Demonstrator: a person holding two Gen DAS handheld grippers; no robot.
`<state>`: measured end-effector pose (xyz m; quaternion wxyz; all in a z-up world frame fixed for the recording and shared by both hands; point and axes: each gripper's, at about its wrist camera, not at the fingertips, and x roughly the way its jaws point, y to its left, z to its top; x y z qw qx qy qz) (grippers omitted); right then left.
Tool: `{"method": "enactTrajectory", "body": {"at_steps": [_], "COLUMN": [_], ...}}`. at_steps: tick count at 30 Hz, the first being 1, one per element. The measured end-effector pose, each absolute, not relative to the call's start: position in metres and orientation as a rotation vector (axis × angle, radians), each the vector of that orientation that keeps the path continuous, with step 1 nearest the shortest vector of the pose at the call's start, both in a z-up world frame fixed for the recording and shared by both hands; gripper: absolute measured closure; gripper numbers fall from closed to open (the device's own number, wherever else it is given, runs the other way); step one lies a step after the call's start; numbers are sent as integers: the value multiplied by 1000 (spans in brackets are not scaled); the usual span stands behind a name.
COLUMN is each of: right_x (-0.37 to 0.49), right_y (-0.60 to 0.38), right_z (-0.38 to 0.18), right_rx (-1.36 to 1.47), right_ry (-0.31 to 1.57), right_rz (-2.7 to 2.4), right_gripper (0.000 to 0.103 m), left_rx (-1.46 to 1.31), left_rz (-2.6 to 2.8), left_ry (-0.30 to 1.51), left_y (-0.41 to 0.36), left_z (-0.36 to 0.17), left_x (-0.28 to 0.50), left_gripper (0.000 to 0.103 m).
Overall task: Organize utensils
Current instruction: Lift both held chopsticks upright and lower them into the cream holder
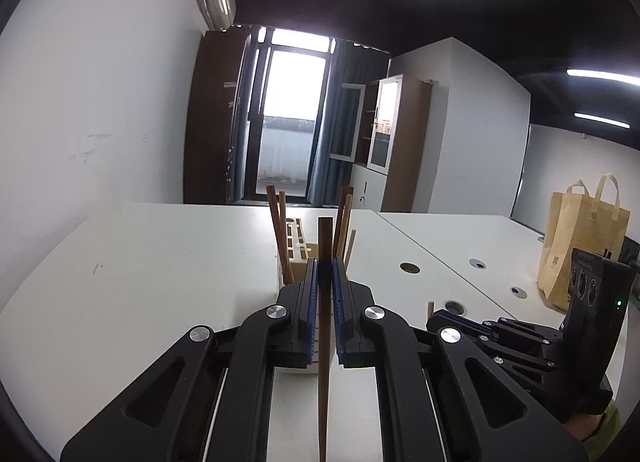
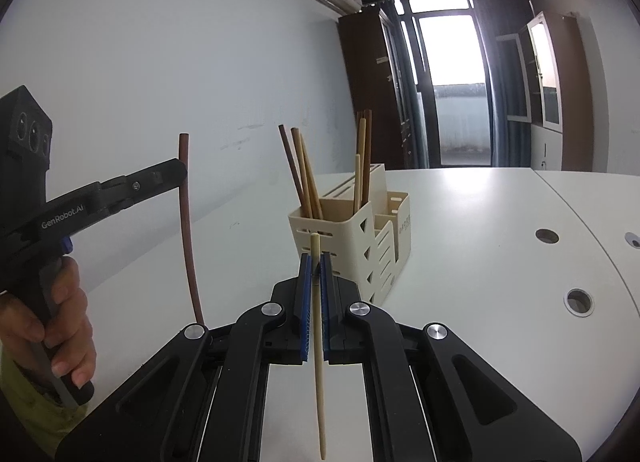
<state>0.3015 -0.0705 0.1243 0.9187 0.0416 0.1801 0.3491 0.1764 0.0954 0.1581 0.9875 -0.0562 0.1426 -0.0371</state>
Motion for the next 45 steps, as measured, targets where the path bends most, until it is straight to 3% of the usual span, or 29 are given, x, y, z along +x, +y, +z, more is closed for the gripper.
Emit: {"method": "enactTrajectory", "body": {"at_steps": [11,24,45], "right_x": [320,352,364], "right_y": [-67,-61,-66], "right_z": [171,186,198], "right_rx": [81,112,200], "right_ry": [249,144,-90], "right_rz": [722,738,805], "right_gripper": [98,98,98], "left_rx": [-43,-49,-69], "left_rz": [-55,-52,-27], "left_ry": [194,97,-225], "left_y": [87,92,86], "left_z": [190,204,225], "left_x": [192,213,199], "left_gripper": [96,96,96]}}
